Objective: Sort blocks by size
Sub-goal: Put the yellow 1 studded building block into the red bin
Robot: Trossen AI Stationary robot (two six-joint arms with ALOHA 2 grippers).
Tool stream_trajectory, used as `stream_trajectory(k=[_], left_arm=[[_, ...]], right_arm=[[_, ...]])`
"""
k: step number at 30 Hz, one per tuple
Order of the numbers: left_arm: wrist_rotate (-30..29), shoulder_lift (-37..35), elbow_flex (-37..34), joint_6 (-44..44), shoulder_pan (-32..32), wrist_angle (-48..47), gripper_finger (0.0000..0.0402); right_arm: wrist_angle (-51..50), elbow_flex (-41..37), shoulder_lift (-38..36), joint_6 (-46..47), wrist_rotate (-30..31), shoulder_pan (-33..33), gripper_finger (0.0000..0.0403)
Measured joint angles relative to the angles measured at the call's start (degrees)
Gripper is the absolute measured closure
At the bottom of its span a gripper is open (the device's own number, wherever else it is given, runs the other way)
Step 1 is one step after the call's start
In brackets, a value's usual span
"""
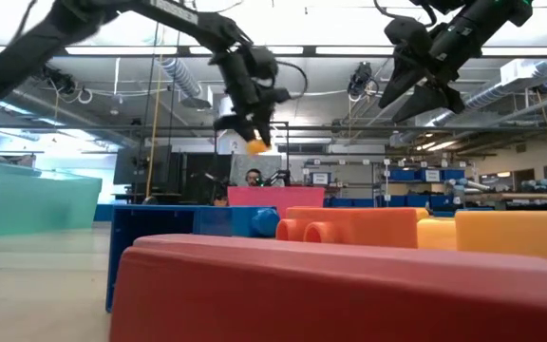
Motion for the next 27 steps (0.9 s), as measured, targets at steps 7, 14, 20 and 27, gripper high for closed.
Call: stream_trajectory(k=[7,14,20,27], left_arm=[[0.2,5.87,0.56,0.66,-1.04,-1.07,0.0237],[-0.02,9.13,0.58,4.5,-1.72,-1.64,0.022],[-0.21,9.25,0.69,4.68,-1.8,-1.23,0.0198],[-1.02,9.25,7.68,6.67,-0.99,-9.76,0.0193]], right_arm=[[0.0,0.0,0.0,2.97,0.0,0.09,0.0192],[0.0,0.0,0.0,3.51,-0.02,0.07,0.0192],[0.0,0.0,0.0,3.42,-0.02,0.07,0.0192],[0.04,0.0,0.0,0.85,-0.02,0.05,0.0192]])
